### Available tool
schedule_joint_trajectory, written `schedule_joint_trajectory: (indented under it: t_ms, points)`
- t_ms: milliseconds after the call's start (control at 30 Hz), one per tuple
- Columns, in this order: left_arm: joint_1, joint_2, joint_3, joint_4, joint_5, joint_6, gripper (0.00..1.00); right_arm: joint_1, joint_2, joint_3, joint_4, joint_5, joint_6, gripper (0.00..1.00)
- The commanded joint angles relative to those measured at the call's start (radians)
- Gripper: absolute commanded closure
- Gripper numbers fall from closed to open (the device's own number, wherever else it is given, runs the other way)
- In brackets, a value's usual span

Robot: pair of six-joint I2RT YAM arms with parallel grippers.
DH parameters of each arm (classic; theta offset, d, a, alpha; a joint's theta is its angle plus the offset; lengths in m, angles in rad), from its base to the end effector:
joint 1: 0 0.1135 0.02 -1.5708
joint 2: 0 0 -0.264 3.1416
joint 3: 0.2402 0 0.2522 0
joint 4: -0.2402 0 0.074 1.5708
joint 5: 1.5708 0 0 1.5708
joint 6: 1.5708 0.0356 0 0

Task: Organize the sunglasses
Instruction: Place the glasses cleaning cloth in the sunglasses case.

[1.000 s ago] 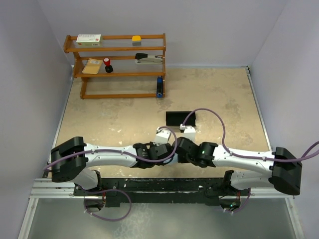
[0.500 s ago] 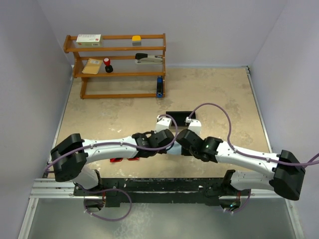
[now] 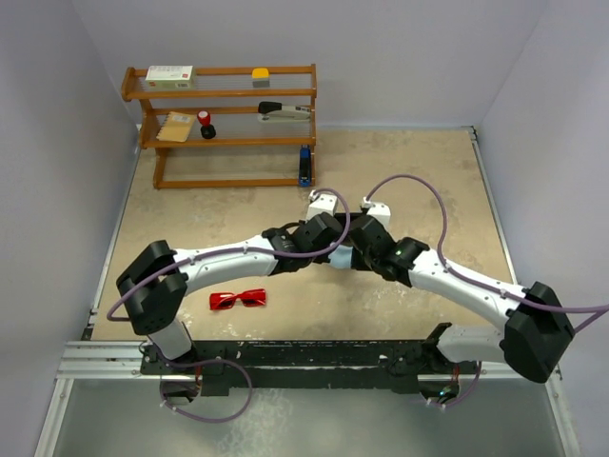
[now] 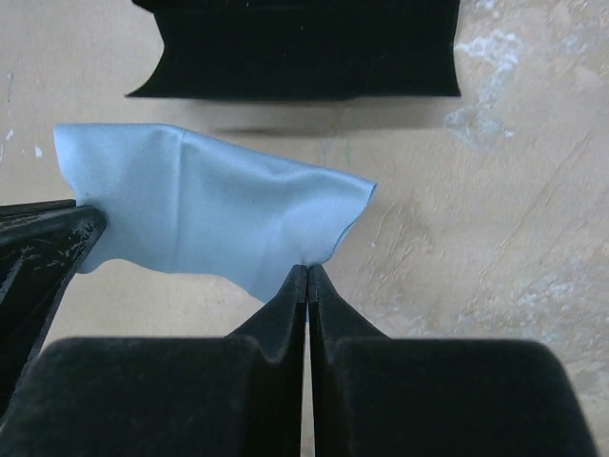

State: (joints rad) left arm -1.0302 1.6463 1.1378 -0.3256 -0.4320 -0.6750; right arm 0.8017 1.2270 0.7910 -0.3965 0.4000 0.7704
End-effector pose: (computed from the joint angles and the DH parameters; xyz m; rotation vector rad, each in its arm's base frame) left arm 0.1952 -0.2963 0.2311 0.2169 2.3229 -0.3400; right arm 0.1840 0.1702 0.2340 0.1464 2.3355 0.3045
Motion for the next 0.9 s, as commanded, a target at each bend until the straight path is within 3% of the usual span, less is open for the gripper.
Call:
schedule_joint_trajectory:
  t_ms: [0, 400, 867]
  points:
    - [0.047, 0.036, 0.072, 0.049, 0.03, 0.058, 1.0, -0.056, 0.042, 0.066, 0.055, -0.03, -0.093, 1.0]
    - [0.14, 0.138, 0.192, 0.07, 0.057, 0.117, 1.0, -0.205, 0.17, 0.185, 0.135, -0.103, -0.201, 1.0]
    - [0.204, 0.237, 0.274, 0.099, 0.089, 0.148, 1.0, -0.291, 0.292, 0.284, 0.173, -0.147, -0.262, 1.0]
